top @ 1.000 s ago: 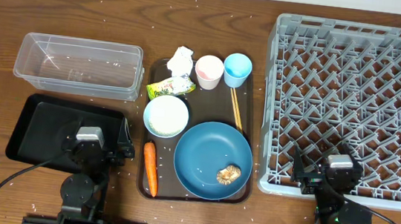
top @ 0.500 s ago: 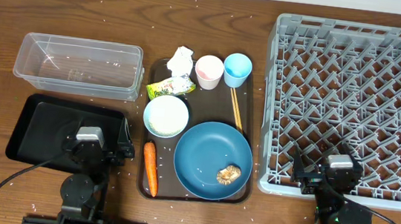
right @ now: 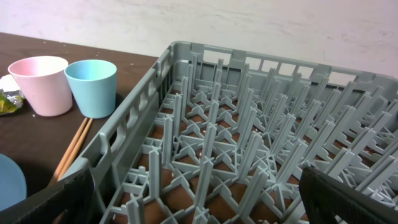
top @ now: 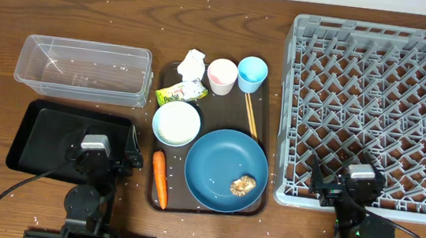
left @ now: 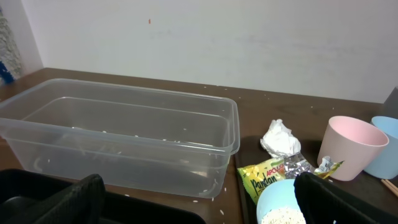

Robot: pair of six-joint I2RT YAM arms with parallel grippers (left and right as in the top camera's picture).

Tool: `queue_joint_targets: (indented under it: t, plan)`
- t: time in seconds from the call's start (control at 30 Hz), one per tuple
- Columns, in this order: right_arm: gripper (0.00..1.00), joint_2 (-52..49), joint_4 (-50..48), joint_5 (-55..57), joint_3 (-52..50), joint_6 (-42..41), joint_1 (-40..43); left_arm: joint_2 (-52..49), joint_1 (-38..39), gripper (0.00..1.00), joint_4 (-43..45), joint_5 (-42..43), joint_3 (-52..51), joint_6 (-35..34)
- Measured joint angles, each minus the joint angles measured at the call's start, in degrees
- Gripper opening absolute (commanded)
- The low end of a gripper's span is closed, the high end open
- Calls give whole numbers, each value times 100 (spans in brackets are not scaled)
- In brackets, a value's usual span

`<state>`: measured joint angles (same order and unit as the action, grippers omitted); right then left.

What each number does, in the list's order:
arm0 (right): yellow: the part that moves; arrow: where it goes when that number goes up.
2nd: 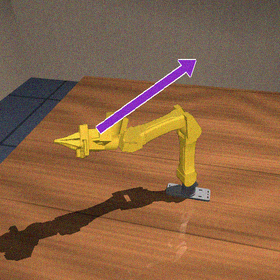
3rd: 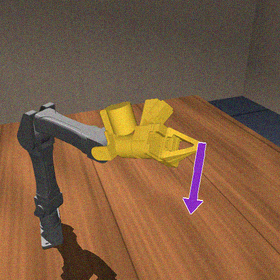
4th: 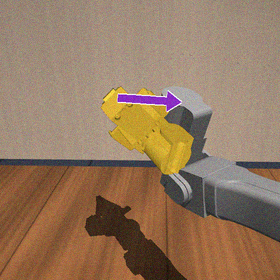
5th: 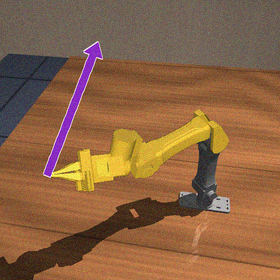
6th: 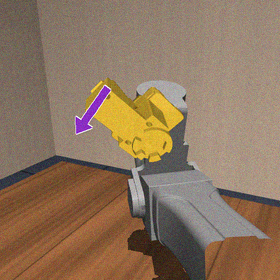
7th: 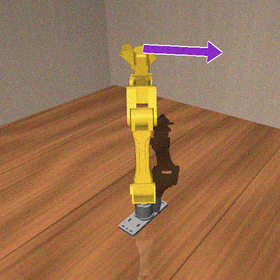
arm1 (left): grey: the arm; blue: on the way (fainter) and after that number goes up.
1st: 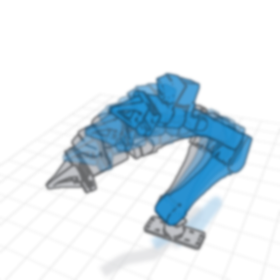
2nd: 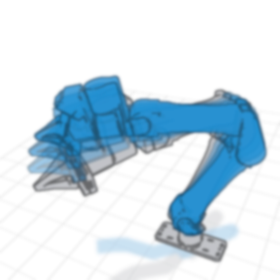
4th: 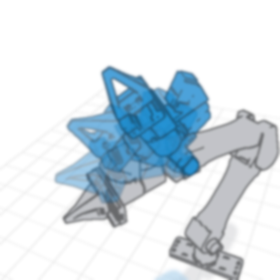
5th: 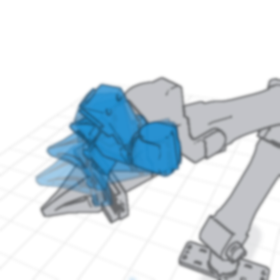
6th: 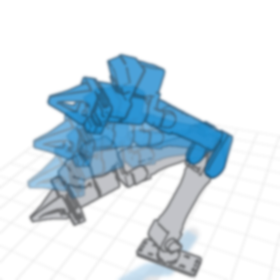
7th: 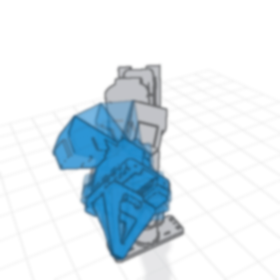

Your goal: Sort waste into correct bins and load items into the dishwasher rack

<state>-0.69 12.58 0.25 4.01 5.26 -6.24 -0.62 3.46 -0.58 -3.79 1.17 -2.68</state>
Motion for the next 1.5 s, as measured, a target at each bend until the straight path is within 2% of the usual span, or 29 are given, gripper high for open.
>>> queue_joint_targets:
  t: [0.57, 0.87, 1.0, 1.07, 1.2, 1.3, 1.5]
  plan:
    - [99, 2, -2, -22, 0, 0, 0, 0, 0, 98, 0, 22, 0, -7]
    - [99, 0, -476, -376, -2, -358, 0, 0, 0, 98, 129, 859, -26, -181]
    - [99, 0, -586, -658, 13, -632, 0, 0, 0, 98, 673, 1311, -31, -190]
    - [99, -22, -511, -798, 118, -789, 0, -9, 0, 98, 647, 1447, 94, -199]
    - [99, -317, -428, -1095, 732, -984, 0, -376, 0, 98, 15, 1589, 896, -199]
    - [99, -940, -105, -1355, 1602, -1060, 0, -1113, 0, 98, -750, 1628, 2026, -203]
    - [99, -3008, 1611, -1596, 3832, -1132, 0, -3211, 0, 98, -2212, 1897, 4437, -201]
